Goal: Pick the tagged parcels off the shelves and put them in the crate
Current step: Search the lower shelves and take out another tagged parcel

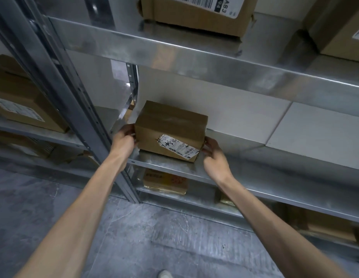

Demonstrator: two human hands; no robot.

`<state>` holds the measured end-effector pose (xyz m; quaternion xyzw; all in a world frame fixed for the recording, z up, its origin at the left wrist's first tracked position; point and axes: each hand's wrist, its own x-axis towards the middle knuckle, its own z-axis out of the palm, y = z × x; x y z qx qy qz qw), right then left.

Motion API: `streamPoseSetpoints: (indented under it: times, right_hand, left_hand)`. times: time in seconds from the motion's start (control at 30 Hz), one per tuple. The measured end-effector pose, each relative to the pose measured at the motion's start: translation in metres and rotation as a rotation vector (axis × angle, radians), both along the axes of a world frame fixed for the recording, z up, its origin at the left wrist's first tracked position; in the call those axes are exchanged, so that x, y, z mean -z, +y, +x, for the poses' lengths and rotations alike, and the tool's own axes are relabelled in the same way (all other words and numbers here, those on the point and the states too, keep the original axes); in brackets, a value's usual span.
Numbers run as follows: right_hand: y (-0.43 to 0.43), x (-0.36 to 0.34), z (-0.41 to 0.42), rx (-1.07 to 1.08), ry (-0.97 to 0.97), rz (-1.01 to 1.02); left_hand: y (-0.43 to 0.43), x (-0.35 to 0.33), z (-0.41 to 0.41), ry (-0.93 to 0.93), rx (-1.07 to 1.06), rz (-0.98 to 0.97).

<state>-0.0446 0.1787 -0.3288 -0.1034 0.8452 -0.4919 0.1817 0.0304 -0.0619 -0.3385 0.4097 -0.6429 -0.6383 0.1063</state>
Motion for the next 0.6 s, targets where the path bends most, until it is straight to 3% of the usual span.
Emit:
streamPoseSetpoints:
  times: [0.27,0.47,0.6]
  right_hand:
    - [0.007,0.010,0.006,-0.091,-0.002,-0.031]
    - [0.029,0.024,0.031,-0.042,0.313,0.032]
    - [0.044,0.048,0.062,-0.194,0.392,-0.004]
  left_hand:
    - [0.015,0.013,0.007,0.044,0.020,-0.050]
    - [0.035,0.021,0.034,0.099,-0.110,-0.229]
    - [0.048,0.044,0.059,0.151,-0.257,-0.309]
